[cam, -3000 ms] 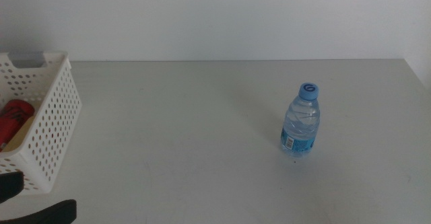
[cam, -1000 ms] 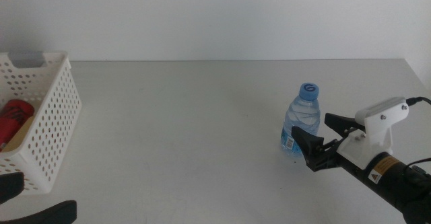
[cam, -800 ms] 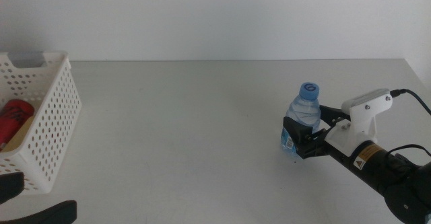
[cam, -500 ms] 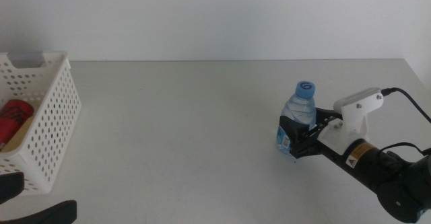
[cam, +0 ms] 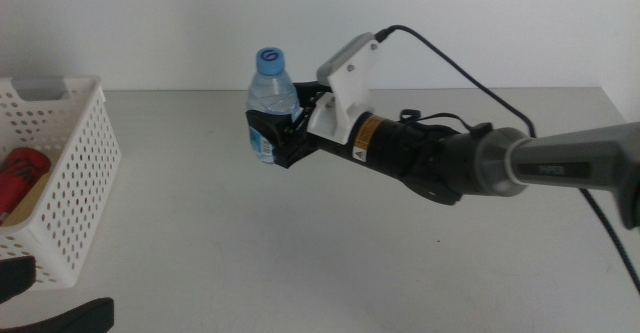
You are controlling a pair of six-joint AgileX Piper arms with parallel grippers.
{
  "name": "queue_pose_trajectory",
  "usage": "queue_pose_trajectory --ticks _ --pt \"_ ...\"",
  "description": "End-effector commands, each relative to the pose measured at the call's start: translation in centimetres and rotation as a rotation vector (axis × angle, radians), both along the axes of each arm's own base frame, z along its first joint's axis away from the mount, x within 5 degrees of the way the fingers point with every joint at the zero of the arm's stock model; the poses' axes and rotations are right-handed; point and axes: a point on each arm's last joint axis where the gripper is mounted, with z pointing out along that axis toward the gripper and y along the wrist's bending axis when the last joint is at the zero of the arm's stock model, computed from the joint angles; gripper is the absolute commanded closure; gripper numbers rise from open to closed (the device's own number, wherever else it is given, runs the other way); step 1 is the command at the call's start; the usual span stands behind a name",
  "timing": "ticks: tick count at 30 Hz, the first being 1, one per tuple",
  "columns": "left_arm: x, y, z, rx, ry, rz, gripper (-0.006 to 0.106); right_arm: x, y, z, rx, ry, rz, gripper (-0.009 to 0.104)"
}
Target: Use arms to grab the bottles and put them into the dustbin to the left of the table.
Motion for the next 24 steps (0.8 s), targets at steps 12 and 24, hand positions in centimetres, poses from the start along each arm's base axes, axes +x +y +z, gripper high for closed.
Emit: queue_pose_trajectory --ticks 12,24 --pt "0.2 -0.2 1.4 -0.061 -0.060 0.001 0.007 3.8 6.0 0.6 0.090 -0.095 0.087 0.096" --pt "0.2 -0.2 1.4 -0.061 -0.060 0.001 0.007 3.8 6.0 -0.5 0.045 0.038 0.084 0.035"
